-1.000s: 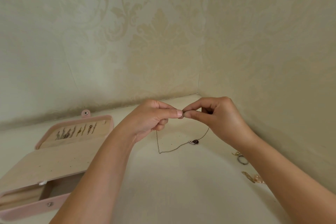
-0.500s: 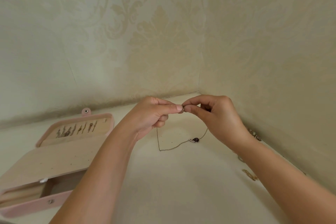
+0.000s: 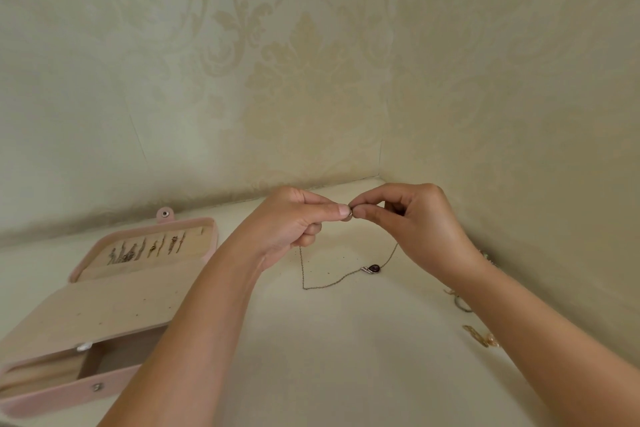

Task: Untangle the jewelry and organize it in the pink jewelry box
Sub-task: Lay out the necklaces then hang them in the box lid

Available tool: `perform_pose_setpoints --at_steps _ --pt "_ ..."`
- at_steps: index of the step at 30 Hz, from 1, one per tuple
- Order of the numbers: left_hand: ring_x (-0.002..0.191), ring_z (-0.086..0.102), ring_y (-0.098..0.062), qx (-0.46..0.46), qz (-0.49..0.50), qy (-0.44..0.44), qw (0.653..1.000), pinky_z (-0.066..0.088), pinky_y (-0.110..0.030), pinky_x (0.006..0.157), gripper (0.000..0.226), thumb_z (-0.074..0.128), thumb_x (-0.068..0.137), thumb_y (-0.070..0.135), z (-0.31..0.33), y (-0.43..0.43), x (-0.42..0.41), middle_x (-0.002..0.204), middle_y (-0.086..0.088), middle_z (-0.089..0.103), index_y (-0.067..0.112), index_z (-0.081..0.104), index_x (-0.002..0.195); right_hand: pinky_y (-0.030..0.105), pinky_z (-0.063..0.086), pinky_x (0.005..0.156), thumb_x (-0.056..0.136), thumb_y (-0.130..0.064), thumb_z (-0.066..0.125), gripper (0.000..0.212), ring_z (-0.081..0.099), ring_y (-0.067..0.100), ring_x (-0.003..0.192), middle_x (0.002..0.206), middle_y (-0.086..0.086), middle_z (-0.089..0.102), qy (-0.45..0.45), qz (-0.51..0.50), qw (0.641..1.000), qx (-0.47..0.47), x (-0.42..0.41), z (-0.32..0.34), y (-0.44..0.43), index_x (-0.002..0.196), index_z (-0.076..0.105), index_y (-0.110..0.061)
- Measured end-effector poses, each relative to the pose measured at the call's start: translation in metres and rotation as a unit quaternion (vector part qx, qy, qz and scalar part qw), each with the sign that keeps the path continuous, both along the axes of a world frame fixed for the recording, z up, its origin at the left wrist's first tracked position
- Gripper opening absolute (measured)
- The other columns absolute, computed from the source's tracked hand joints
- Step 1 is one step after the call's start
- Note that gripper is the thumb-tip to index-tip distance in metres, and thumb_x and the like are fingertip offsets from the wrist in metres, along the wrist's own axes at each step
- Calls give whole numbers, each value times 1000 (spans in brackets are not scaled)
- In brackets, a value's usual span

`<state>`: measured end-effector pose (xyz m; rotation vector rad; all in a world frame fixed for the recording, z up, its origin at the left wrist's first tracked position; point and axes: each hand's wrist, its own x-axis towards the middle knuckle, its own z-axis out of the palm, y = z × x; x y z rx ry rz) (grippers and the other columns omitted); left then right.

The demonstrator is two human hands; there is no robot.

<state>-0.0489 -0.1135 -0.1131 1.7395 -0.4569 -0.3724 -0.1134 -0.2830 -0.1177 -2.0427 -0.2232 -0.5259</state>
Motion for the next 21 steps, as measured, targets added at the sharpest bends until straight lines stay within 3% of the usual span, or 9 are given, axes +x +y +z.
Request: perform_pose_setpoints --at_steps 4,9,15,21 --pt "45 23 -9 2 1 1 1000 24 -16 41 11 72 80 18 0 0 0 56 1 32 13 76 71 12 26 45 88 -17 65 13 33 7 43 40 -13 40 -15 -5 999 -50 -1 0 2 81 74 -22" --pt "45 23 -9 5 -4 -5 1000 24 -15 41 13 72 79 20 0 1 0 58 0 29 15 76 68 10 24 45 84 -17 69 9 32 7 43 40 -17 42 -3 7 1000 -3 -1 1 -1 79 74 -23" --pt "49 21 -12 6 0 -3 1000 24 -16 42 13 72 79 20 1 -1 -1 62 -2 27 16 77 68 11 27 47 86 -17 67 12 35 7 45 45 -18 47 -36 -2 998 -56 -1 0 0 80 74 -25" --pt "45 21 -9 -18 7 14 1000 22 -15 41 10 71 80 18 1 -2 -2 51 7 27 12 75 73 12 25 47 87 -17 66 13 30 8 45 42 -12 38 -35 0 999 -24 0 -2 1 81 75 -23"
